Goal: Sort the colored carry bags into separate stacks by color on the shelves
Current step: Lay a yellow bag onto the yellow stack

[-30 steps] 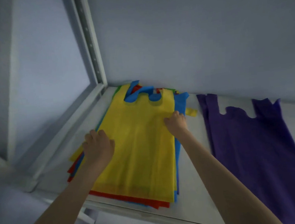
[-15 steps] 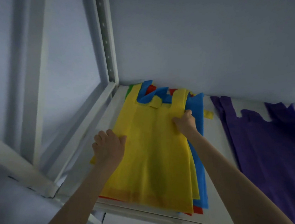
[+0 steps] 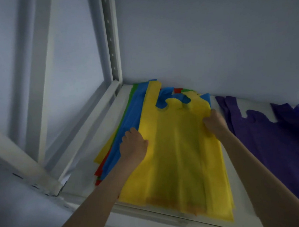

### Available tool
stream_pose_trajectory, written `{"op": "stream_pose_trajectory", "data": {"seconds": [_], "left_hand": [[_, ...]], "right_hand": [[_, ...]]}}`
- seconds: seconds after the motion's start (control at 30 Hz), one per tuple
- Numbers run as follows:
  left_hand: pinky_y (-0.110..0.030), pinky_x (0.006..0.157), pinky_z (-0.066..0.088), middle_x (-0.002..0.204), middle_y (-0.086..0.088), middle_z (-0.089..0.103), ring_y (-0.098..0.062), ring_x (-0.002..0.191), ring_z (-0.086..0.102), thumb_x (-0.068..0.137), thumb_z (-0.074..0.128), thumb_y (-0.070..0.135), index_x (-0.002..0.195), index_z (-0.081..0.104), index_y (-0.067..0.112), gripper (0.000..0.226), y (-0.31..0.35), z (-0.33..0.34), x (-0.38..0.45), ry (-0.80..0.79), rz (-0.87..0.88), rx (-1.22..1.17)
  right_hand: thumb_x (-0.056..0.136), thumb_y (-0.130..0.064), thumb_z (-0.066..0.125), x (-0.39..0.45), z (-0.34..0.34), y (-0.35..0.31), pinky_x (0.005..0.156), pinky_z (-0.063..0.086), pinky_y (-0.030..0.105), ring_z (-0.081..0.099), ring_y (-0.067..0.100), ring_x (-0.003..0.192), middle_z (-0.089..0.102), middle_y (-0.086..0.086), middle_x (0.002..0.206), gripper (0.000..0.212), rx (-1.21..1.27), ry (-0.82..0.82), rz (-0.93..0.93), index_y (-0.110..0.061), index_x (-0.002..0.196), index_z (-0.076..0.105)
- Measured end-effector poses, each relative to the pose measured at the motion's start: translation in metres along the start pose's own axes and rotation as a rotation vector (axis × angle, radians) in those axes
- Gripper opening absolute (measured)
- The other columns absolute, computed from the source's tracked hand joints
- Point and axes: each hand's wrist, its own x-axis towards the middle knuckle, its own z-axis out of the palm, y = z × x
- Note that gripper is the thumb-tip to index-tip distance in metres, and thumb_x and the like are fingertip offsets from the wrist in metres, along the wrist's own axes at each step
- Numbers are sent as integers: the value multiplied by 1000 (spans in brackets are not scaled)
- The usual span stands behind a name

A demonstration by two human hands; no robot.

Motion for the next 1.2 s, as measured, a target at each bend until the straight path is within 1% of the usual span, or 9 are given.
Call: {"op": "stream_pose_trajectory", "data": {"seconds": [0.13,0.3,0.4,0.47,0.57,0.7,0.93,1.07,1.2], "left_hand": [[-36,87,47,125,-17,49,-30,114,50,97,42,14,121,42,2,26,11,4,0,-10,-23,12],[-45,86,51,127,-21,55,-36,111,59,101,32,11,143,25,-2,44,31,5,-5,-68,-68,-34],[-37,50,43,84,-10,55,-24,66,56,100,34,13,131,35,-1,35,53,4,-10,-22,-28,-47],[-27,42,28,74,-6,48,-20,57,47,100,35,15,127,36,0,31,74,4,-17,8,-5,-39],[-27,46,32,88,-14,59,-30,73,60,100,34,18,129,36,0,34,116,11,-31,60,51,-22],[-36,62,37,111,-20,60,-38,96,61,102,29,19,122,40,0,29,188,35,-55,103,87,-34],[-44,85,45,125,-25,55,-41,113,55,99,36,17,129,40,-2,36,310,84,-86,27,182,-64],[-41,80,44,127,-25,53,-41,112,56,98,36,16,129,38,-3,36,383,122,-95,-102,268,-137],[-43,86,47,128,-22,53,-39,112,56,99,34,16,134,33,0,39,464,160,-110,-188,303,-224]], "right_hand": [[98,-18,39,-1,1,11,69,33,29,46,27,91,48,19,104,40,63,44,-54,5,131,41],[97,-13,41,-4,-7,17,71,32,29,52,33,102,51,25,126,41,73,19,-94,3,134,39],[97,-10,38,-3,-20,25,70,33,29,54,36,110,54,24,124,38,75,-3,-107,1,133,40],[95,-6,36,1,-34,33,66,35,29,55,37,103,58,21,111,31,76,15,-134,-1,125,45],[97,-10,35,9,-63,55,64,37,30,49,26,86,50,8,90,24,99,53,-148,-4,117,46],[100,-22,33,19,-116,97,74,43,39,53,30,91,53,15,102,36,81,90,-139,-1,128,43],[96,-9,39,44,-228,189,87,40,37,49,40,119,52,27,130,36,-73,151,-77,0,130,44],[93,-4,40,58,-304,249,96,38,35,45,38,126,48,26,135,39,-137,166,-21,3,132,43],[77,-18,44,79,-386,309,71,39,33,51,26,95,54,23,92,30,-126,112,-24,-9,105,48]]}}
